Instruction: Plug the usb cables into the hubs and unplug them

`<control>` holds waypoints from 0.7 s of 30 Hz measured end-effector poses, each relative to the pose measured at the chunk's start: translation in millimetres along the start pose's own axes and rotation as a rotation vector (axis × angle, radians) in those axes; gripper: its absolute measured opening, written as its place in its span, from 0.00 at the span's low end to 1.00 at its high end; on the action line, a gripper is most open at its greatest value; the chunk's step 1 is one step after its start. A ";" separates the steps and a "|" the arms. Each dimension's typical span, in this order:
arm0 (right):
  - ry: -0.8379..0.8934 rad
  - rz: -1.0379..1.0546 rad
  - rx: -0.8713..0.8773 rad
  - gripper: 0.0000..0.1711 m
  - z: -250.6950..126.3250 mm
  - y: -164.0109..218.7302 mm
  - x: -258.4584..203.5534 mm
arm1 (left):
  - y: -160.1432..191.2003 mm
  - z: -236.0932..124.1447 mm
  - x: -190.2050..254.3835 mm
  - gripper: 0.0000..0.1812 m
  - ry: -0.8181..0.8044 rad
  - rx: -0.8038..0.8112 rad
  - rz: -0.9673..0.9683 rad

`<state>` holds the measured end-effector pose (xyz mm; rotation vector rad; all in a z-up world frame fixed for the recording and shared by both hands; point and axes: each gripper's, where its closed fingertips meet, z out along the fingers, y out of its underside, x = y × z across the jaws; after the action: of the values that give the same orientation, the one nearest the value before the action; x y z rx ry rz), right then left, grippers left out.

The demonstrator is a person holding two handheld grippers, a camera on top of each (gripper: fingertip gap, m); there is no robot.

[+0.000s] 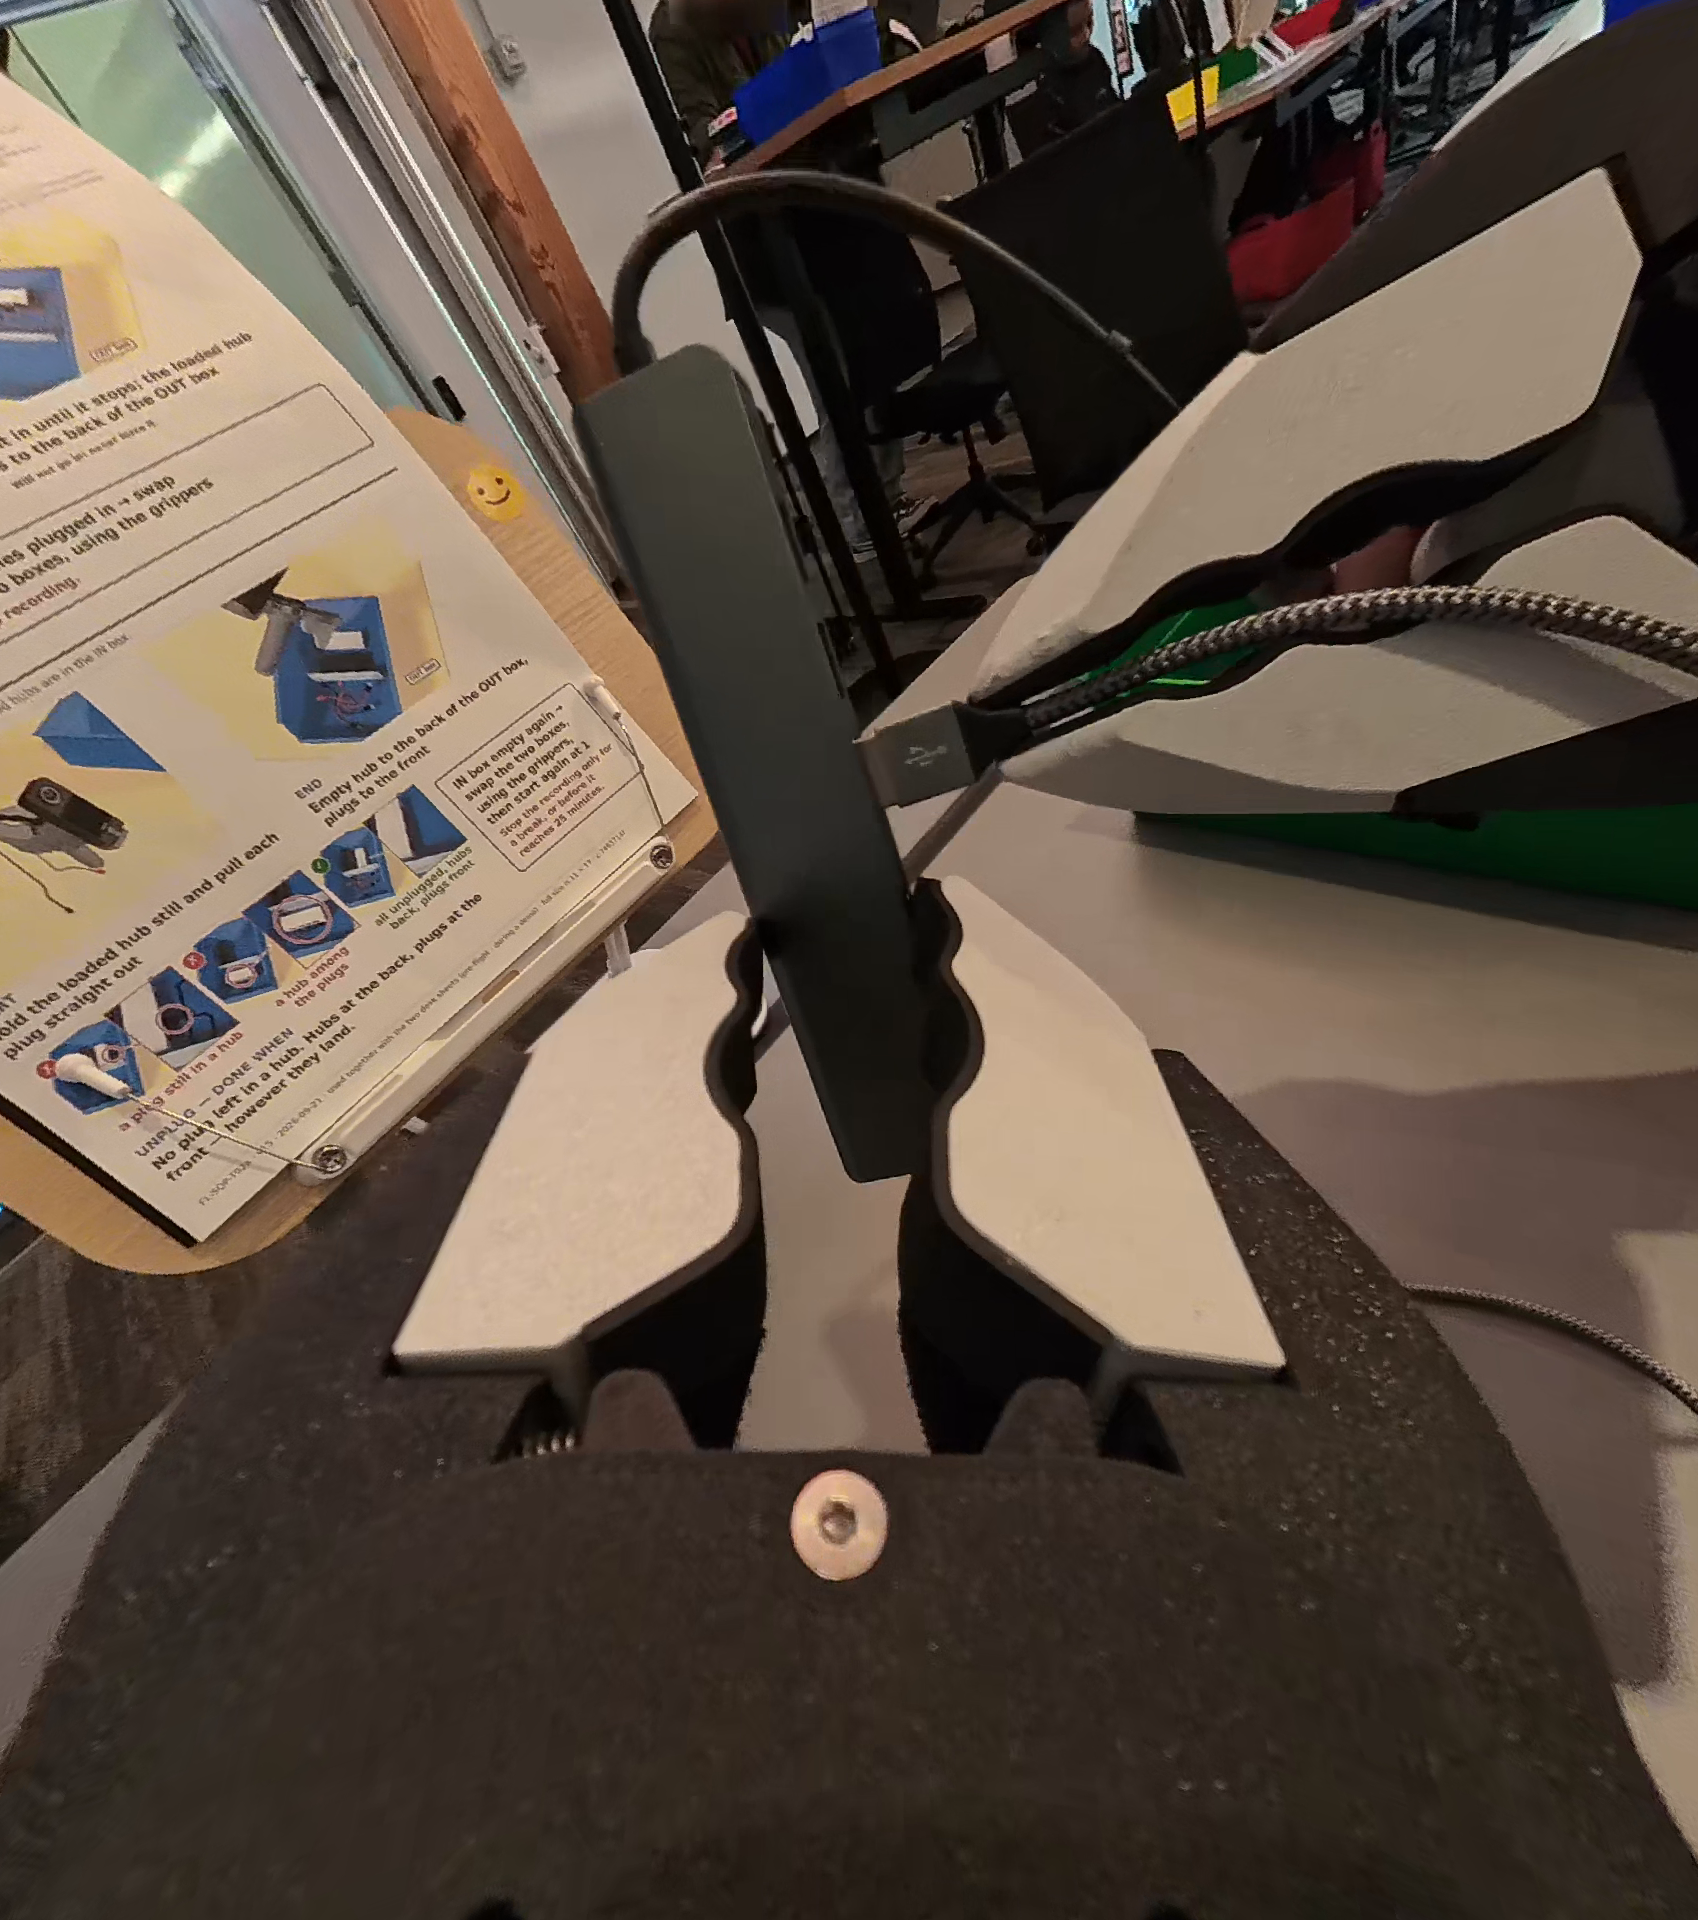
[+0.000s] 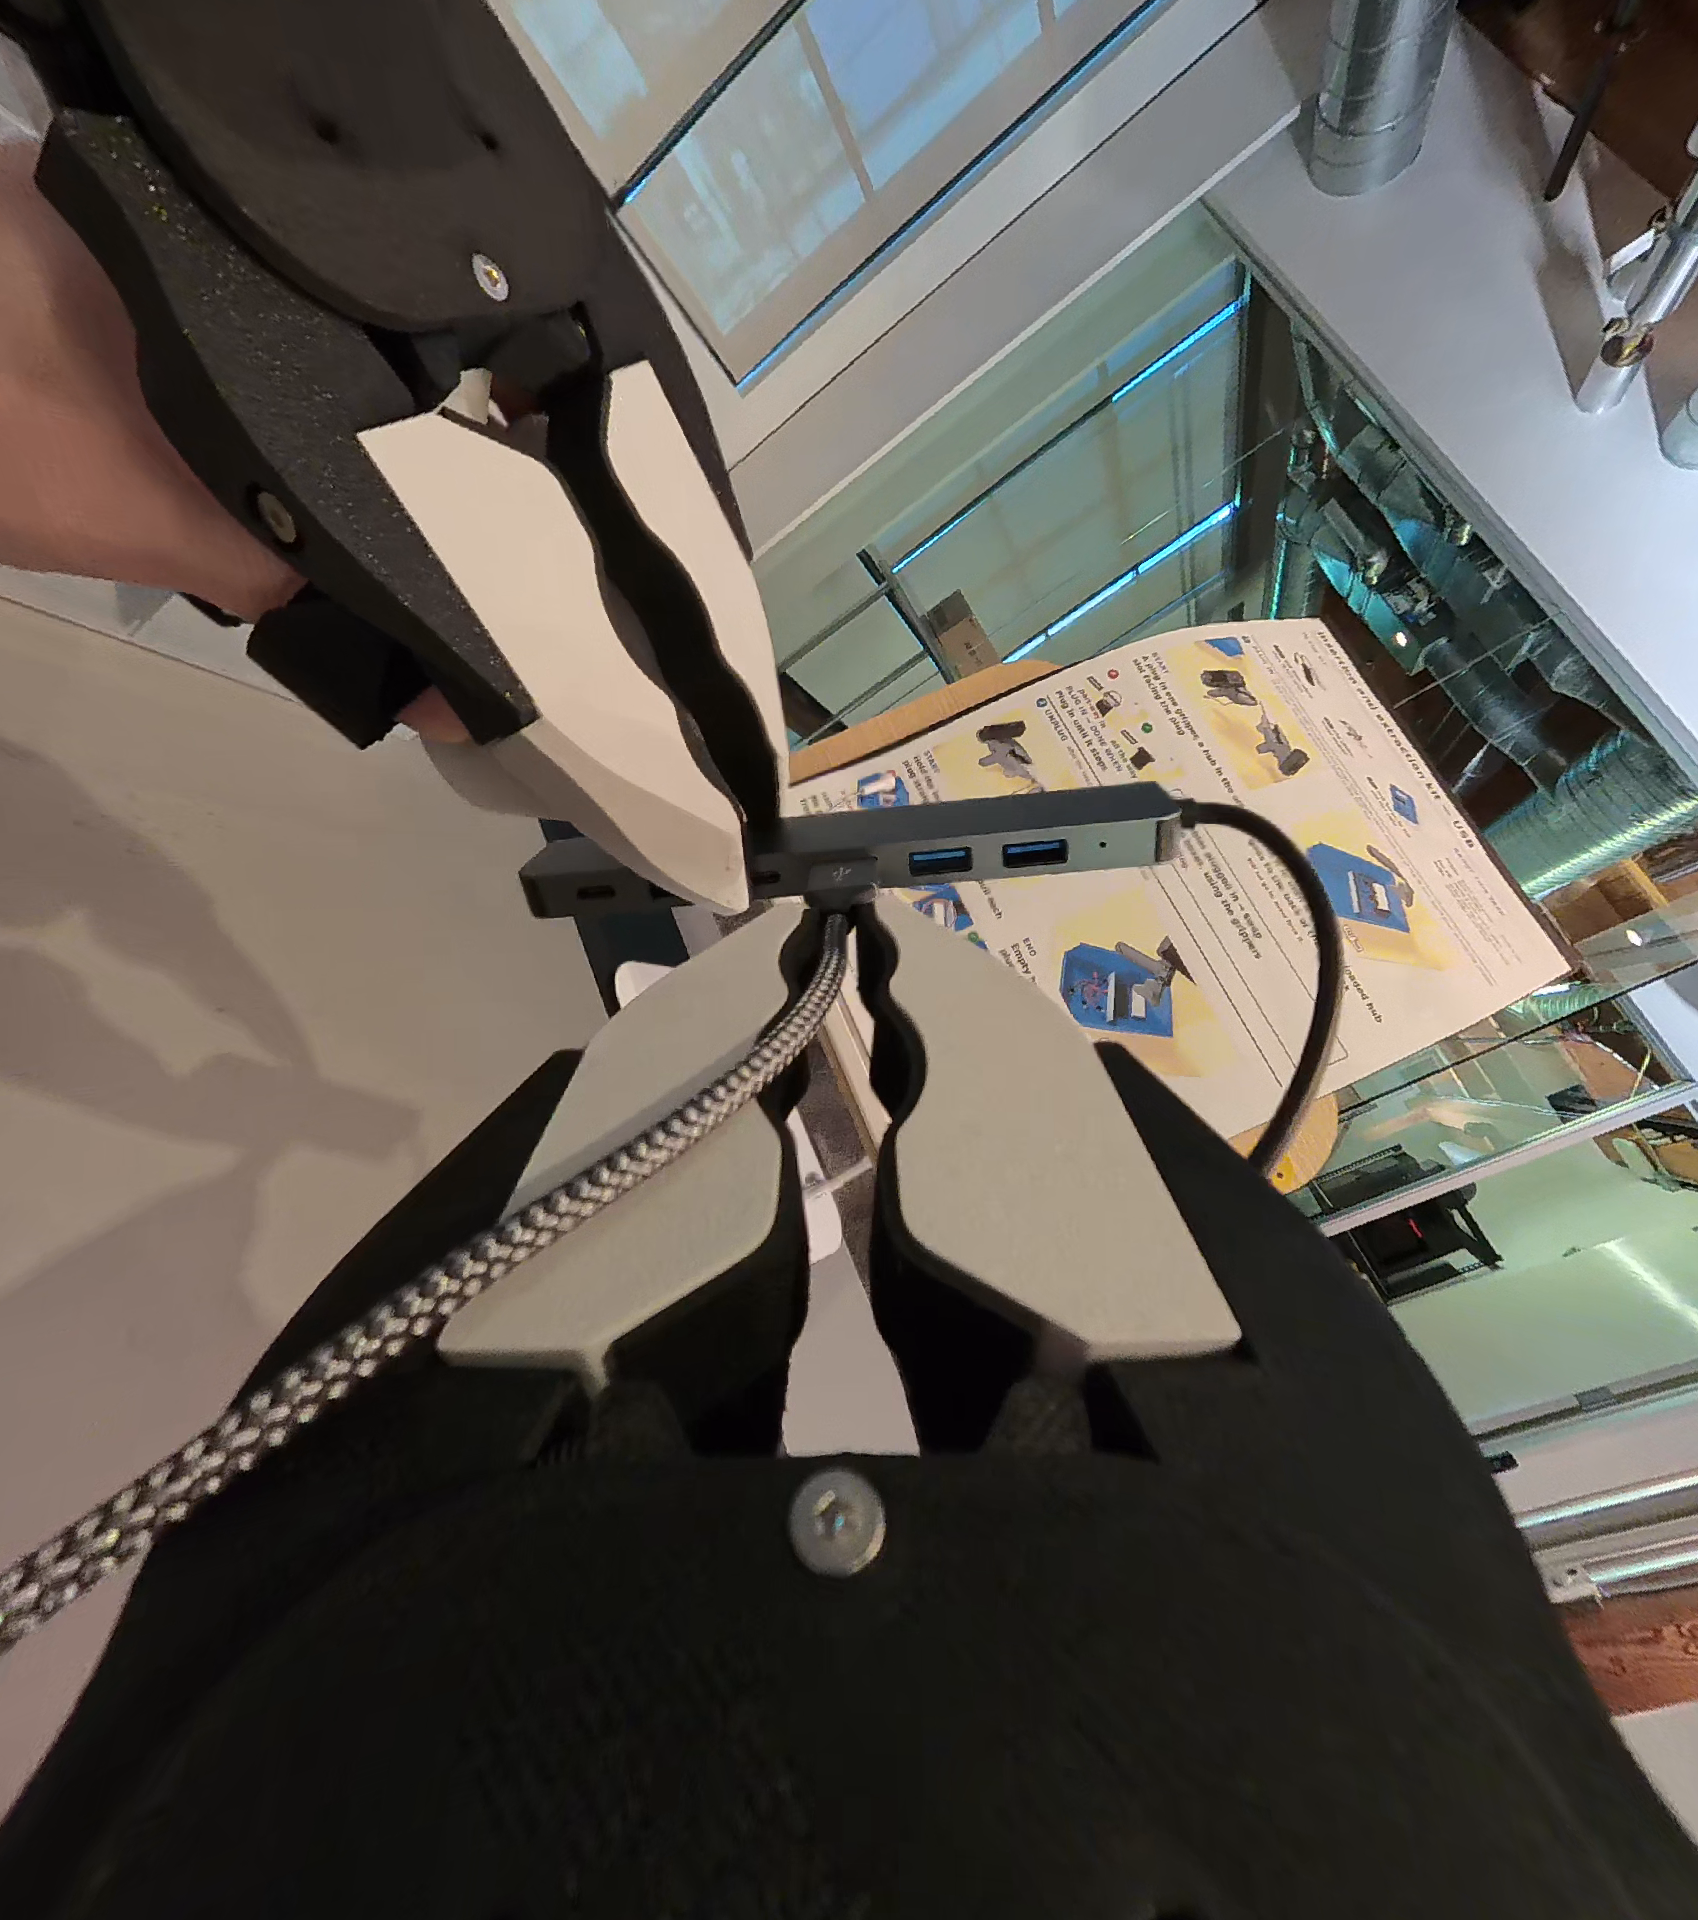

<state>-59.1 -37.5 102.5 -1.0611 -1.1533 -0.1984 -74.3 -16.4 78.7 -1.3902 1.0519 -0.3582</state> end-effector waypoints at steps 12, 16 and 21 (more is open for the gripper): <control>0.054 -0.075 0.063 0.04 -4.4 -4.6 4.1 | -7.3 1.1 -1.7 0.16 0.052 0.050 -0.114; 0.075 -0.110 0.083 0.04 -6.9 -9.1 4.7 | -9.8 -1.3 -3.3 0.21 0.105 0.094 -0.175; 0.041 -0.126 0.111 0.04 -7.4 -12.7 -2.2 | -1.9 2.8 7.3 0.20 0.178 0.059 -0.129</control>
<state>-63.1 -50.7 108.1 -0.8838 -1.1813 -0.2514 -67.6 -20.6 77.1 -1.3950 1.0898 -0.6124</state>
